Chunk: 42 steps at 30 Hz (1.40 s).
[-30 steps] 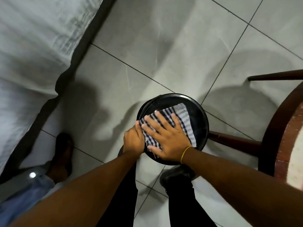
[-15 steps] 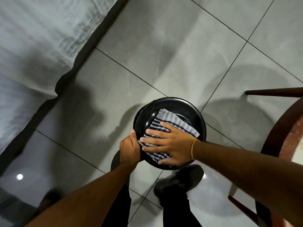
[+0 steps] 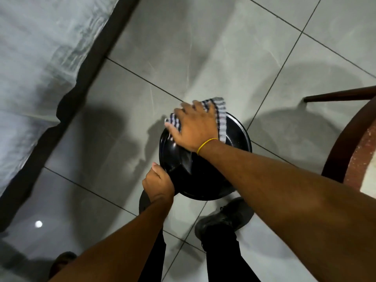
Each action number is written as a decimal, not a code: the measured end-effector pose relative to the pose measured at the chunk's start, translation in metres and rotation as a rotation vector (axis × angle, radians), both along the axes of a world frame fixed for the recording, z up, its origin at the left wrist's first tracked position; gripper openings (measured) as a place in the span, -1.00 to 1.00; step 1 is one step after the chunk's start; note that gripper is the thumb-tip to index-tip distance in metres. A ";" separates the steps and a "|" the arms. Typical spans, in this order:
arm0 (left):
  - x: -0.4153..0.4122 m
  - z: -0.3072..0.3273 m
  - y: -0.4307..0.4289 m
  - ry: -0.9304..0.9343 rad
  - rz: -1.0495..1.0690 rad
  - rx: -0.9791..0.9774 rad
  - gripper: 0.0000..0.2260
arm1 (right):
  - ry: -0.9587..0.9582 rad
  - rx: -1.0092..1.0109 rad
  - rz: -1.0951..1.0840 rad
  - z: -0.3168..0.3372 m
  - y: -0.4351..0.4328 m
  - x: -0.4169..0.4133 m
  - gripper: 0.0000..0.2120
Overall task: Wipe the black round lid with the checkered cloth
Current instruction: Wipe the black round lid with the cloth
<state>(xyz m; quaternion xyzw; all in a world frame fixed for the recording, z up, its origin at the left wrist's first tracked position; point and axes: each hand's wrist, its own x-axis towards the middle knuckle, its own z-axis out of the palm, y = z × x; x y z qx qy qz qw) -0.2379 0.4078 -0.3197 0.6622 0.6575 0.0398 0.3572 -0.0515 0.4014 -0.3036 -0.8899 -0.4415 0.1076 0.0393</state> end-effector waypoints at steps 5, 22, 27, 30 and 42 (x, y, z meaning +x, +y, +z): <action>0.005 -0.002 -0.002 0.041 0.090 -0.019 -0.51 | -0.045 -0.019 -0.480 -0.006 -0.008 0.002 -0.39; 0.004 -0.012 0.006 0.007 -0.161 0.114 -0.50 | 0.024 0.066 0.433 -0.010 -0.079 -0.030 -0.33; 0.004 -0.014 0.009 -0.027 -0.158 0.108 -0.53 | 0.069 0.035 0.872 -0.013 -0.104 -0.017 -0.31; 0.004 -0.012 0.007 -0.035 -0.160 0.103 -0.57 | 0.068 0.029 0.905 -0.014 -0.101 -0.012 -0.29; 0.007 -0.010 0.003 -0.003 -0.042 0.050 -0.48 | -0.134 0.042 -1.036 -0.010 -0.070 -0.039 -0.37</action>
